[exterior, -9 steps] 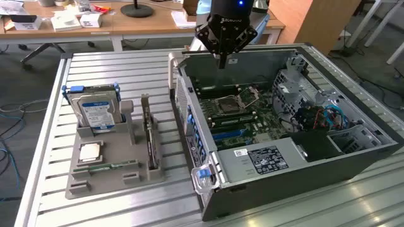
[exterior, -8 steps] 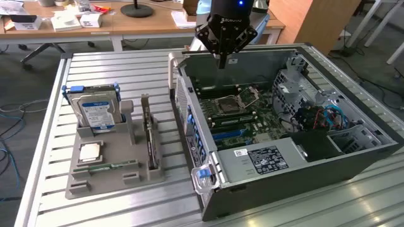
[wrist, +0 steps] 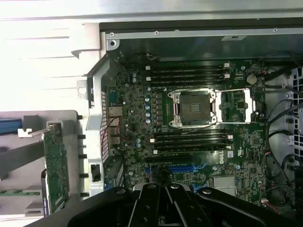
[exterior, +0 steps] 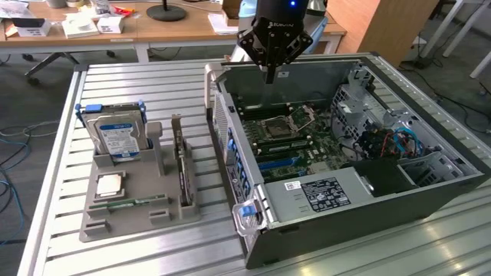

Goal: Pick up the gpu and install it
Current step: 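Reach for the gpu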

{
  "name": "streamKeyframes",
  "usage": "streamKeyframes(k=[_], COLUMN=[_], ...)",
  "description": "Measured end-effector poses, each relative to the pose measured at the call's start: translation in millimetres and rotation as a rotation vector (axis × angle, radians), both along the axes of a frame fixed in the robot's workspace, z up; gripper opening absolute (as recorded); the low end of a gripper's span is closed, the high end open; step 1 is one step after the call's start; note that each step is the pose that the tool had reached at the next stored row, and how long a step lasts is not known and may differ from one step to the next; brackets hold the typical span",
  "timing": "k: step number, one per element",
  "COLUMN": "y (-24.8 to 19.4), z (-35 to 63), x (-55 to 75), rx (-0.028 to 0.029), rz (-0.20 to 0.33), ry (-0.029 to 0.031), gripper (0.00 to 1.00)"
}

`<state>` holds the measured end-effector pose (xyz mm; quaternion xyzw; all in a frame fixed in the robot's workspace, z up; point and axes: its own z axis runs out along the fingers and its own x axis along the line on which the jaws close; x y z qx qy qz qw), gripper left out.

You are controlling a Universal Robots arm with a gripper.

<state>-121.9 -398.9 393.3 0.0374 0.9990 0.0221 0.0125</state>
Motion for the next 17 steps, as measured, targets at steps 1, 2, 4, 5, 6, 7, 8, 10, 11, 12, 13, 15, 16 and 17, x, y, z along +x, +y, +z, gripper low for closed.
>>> streamKeyframes(k=[1, 2, 4, 5, 6, 7, 8, 10, 11, 12, 13, 15, 16, 17], y=[0.0, 0.0, 0.0, 0.0, 0.0, 0.0, 0.0, 0.0, 0.0, 0.0, 0.0, 0.0, 0.0, 0.0], z=[0.0, 0.0, 0.0, -0.1, -0.1, -0.1, -0.1, -0.3, -0.3, -0.4, -0.4, -0.6, -0.6, -0.6], x=[0.0, 0.0, -0.1, -0.6, -1.6, -3.4, -5.7, -11.5, -14.7, -17.9, -21.0, -27.7, -31.2, -34.9], rx=[0.0000, 0.0000, 0.0000, 0.0001, 0.0002, 0.0000, -0.0001, 0.0000, 0.0000, 0.0000, -0.0001, 0.0000, 0.0000, -0.0001], rz=[0.000, 0.000, 0.000, 0.000, 0.000, 0.000, 0.000, 0.000, 0.000, 0.000, 0.000, 0.000, 0.000, 0.000], ry=[0.0000, 0.0000, 0.0000, -0.0001, -0.0002, -0.0001, 0.0000, 0.0000, 0.0000, 0.0000, 0.0000, 0.0000, 0.0000, 0.0000], gripper=[0.11, 0.11, 0.11, 0.11, 0.11, 0.11, 0.11, 0.11, 0.11, 0.11, 0.11, 0.11, 0.11, 0.11])
